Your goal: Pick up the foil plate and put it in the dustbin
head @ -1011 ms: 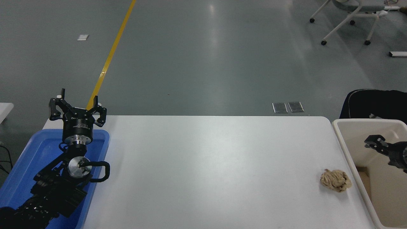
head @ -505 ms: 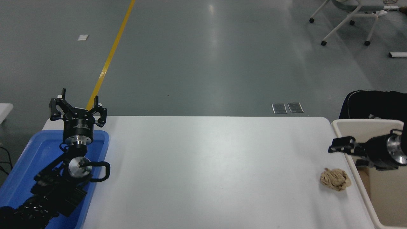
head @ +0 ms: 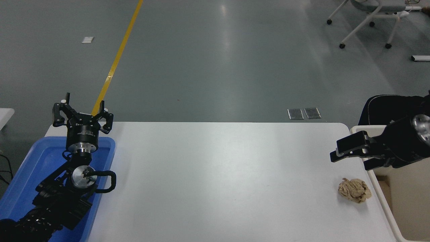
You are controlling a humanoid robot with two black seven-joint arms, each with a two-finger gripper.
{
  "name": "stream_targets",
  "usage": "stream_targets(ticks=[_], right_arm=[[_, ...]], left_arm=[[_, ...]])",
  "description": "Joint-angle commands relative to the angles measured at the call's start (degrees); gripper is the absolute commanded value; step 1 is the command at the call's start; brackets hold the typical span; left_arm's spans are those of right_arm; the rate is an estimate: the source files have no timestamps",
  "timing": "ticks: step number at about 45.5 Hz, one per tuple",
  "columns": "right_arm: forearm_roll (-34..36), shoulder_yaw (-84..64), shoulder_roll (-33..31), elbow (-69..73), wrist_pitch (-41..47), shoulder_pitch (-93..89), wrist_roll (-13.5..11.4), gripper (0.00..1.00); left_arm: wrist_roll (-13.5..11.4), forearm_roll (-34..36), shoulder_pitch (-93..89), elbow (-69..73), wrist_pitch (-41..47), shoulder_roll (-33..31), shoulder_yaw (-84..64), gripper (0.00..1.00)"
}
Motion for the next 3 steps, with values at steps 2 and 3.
stream_targets(ticks=[2,3], right_arm=[[0.85,-0.71,-0.19,0.88,2.33,3.46,-5.20,1.00],[0.85,-0.71,-0.27,0.88,2.32,3.54,-6.26,1.00]], left_arm=[[0.03,0.00,-0.01,0.00,0.00,0.00,-0.08,0.99],[-0.05,0.00,-0.01,0.00,0.00,0.00,0.01,0.99]])
